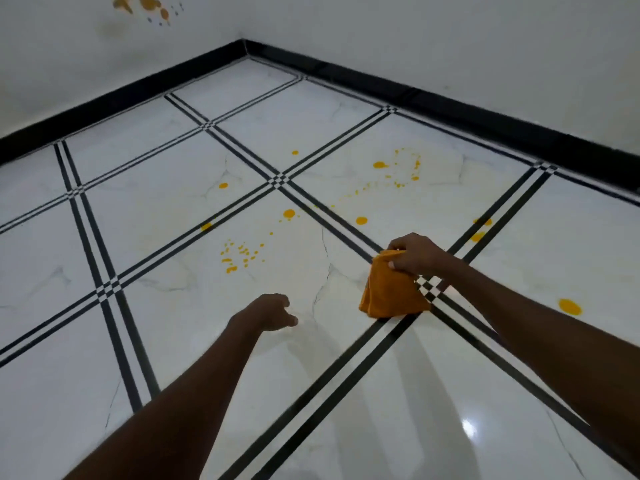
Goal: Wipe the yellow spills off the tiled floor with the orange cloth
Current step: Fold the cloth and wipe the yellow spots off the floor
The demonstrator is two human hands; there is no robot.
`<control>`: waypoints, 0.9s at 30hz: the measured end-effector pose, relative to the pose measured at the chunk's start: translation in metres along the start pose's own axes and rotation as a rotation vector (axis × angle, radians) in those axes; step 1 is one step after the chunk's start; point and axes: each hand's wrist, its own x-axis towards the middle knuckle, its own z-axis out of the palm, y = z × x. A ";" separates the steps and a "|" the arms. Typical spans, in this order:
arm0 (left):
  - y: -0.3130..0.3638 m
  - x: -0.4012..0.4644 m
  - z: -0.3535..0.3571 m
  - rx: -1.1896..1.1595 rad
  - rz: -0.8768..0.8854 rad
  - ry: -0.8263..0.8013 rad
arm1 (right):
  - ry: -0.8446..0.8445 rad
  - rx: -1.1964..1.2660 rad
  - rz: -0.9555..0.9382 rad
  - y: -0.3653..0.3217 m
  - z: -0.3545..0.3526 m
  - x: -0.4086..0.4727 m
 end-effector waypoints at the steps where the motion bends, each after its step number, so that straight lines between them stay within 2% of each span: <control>1: 0.002 0.000 -0.011 0.008 -0.015 -0.013 | 0.042 -0.041 -0.043 -0.007 -0.005 0.000; 5: 0.031 0.006 -0.045 -0.013 -0.006 0.028 | 0.203 -0.215 -0.117 -0.026 -0.006 -0.006; 9: 0.054 0.031 -0.020 -0.061 0.055 0.112 | 0.091 -0.230 -0.292 -0.007 0.060 -0.017; 11: 0.059 0.046 0.013 -0.070 0.072 0.102 | -0.048 -0.327 -0.226 0.003 0.101 -0.040; 12: 0.060 0.049 0.027 -0.068 0.076 0.095 | -0.057 -0.357 -0.187 0.009 0.114 -0.048; 14: 0.057 0.059 0.055 -0.057 0.100 0.124 | 0.071 -0.332 -0.118 0.023 0.128 -0.047; 17: 0.053 0.067 0.074 0.076 0.176 0.350 | 0.347 -0.427 -0.146 0.033 0.133 -0.022; 18: 0.053 0.070 0.075 0.095 0.189 0.391 | 0.337 -0.448 -0.144 0.031 0.139 -0.012; 21: 0.056 0.084 0.080 0.140 0.204 0.309 | 0.213 -0.465 -0.136 0.045 0.169 0.000; 23: 0.054 0.091 0.083 0.186 0.205 0.224 | 0.282 -0.464 -0.085 0.073 0.175 -0.007; 27: 0.061 0.093 0.083 0.171 0.181 0.228 | 0.452 -0.401 0.257 0.114 0.166 -0.044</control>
